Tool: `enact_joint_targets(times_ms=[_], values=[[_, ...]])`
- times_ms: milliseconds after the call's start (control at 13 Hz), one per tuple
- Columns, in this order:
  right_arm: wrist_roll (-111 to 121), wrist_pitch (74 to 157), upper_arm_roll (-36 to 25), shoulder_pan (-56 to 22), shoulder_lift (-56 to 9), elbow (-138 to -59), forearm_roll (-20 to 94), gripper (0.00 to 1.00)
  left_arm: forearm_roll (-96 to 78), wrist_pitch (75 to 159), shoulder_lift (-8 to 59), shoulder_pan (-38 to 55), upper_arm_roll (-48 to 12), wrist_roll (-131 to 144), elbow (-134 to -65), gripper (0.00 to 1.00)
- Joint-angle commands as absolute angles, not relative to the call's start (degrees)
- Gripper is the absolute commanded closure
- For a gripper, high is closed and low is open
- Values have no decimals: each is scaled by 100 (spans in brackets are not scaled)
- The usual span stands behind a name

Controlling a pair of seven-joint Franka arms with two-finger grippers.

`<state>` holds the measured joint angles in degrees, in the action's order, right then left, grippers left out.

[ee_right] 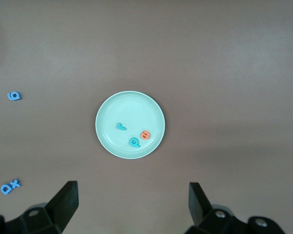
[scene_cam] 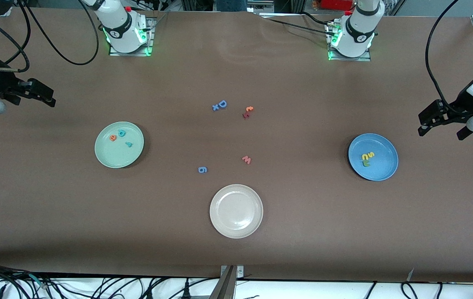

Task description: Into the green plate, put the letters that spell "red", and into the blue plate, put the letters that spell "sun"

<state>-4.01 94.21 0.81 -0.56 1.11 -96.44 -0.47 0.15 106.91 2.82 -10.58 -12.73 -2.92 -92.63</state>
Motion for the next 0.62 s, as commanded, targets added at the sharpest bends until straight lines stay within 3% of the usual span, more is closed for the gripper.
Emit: enact_joint_targets(times_ms=[0,308,540], values=[[-387,9352,88,-70,88,-9554,-97,0,185,10626,422,-1151,-1362,-378,-9053,0],[-422,9237,88,-70,97,-9554,-97,0,193,10626,439,-678,-933,-352,-9053,0],[-422,9246,88,-70,97,-9545,-97,0,185,10626,439,-729,-932,-387,-9053,0]])
